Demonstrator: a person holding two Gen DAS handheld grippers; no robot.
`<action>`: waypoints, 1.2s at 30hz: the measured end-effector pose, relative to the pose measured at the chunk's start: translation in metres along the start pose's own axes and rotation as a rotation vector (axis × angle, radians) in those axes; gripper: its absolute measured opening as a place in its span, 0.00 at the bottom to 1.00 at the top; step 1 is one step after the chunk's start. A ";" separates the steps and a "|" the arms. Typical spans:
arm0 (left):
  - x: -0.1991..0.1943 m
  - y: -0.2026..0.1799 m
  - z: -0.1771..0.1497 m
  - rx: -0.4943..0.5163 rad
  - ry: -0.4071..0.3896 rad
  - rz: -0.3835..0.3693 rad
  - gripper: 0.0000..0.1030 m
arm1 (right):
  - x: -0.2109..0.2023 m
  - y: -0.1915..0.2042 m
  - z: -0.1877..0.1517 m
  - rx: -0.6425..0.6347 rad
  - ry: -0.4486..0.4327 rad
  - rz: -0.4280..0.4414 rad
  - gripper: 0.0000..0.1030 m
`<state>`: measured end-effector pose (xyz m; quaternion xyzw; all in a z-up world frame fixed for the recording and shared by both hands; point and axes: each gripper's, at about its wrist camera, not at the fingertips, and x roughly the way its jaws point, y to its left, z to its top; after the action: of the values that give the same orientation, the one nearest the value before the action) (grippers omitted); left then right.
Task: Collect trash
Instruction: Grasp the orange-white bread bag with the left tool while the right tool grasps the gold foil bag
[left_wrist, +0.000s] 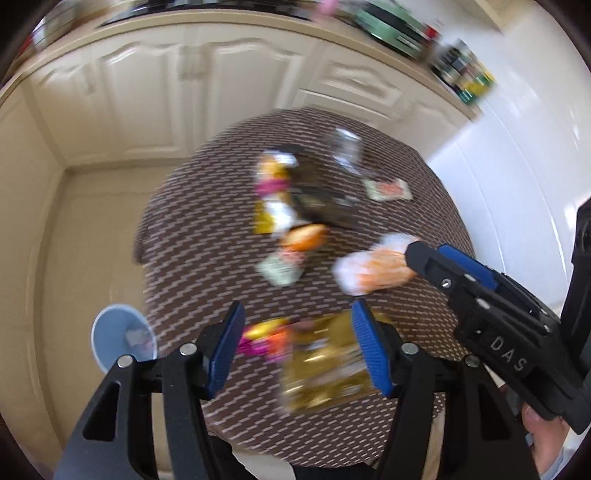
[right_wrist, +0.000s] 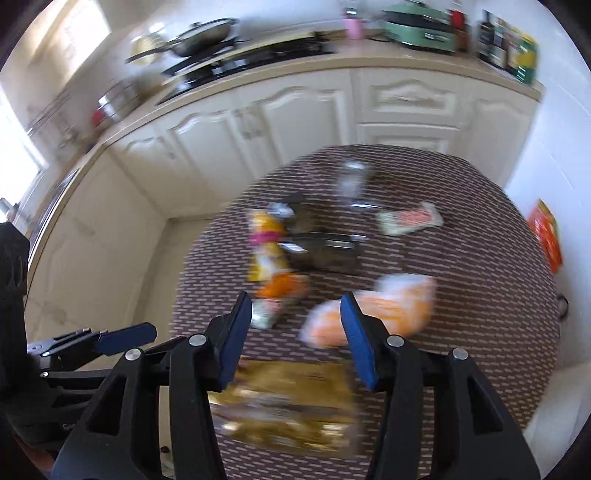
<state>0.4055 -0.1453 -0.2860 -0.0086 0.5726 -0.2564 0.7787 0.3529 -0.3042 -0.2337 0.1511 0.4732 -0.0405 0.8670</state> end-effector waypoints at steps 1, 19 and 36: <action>0.007 -0.015 0.005 0.033 0.009 0.000 0.58 | -0.001 -0.014 0.001 0.018 0.002 -0.014 0.47; 0.110 -0.076 0.036 0.149 0.177 0.081 0.36 | 0.020 -0.128 0.004 0.164 0.068 0.004 0.50; -0.019 -0.036 -0.001 0.019 -0.049 0.061 0.08 | 0.005 -0.045 -0.032 0.080 0.138 0.148 0.58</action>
<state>0.3864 -0.1688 -0.2583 0.0098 0.5509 -0.2375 0.8000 0.3200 -0.3368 -0.2640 0.2227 0.5172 0.0153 0.8263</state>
